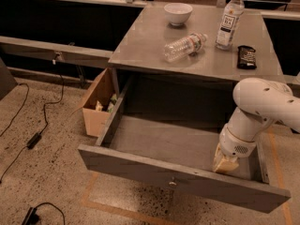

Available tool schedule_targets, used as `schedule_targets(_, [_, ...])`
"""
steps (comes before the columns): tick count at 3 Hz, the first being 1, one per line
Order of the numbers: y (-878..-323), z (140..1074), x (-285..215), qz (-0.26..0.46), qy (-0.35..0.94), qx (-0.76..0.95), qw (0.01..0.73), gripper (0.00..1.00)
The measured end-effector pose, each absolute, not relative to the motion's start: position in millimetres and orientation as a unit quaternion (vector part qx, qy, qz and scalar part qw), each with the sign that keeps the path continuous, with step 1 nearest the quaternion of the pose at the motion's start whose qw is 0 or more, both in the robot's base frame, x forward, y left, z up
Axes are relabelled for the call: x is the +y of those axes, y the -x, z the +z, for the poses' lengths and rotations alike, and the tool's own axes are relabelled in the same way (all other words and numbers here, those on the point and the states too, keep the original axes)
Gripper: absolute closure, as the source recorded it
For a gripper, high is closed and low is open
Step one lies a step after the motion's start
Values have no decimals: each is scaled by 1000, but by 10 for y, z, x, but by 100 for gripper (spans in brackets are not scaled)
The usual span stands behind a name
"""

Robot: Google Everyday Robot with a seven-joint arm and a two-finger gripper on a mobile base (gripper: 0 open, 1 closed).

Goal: Open top drawer

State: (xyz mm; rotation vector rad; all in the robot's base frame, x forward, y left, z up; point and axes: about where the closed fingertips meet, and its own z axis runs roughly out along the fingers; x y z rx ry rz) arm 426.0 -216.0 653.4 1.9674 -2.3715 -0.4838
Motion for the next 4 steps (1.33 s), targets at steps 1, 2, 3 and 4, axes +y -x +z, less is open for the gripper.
schedule_targets(1, [-4337,6678,-2243,-150,-606,-781,-25,100])
schedule_targets(2, [-4571,7013,-2475,-115,-573,-806,-91,100])
schedule_targets(3, [-4720,7422,-2795,-97,-535,-825,-154,100])
schedule_targets(4, [-4887,7871,-3004,-101,-508,-826,-221,100])
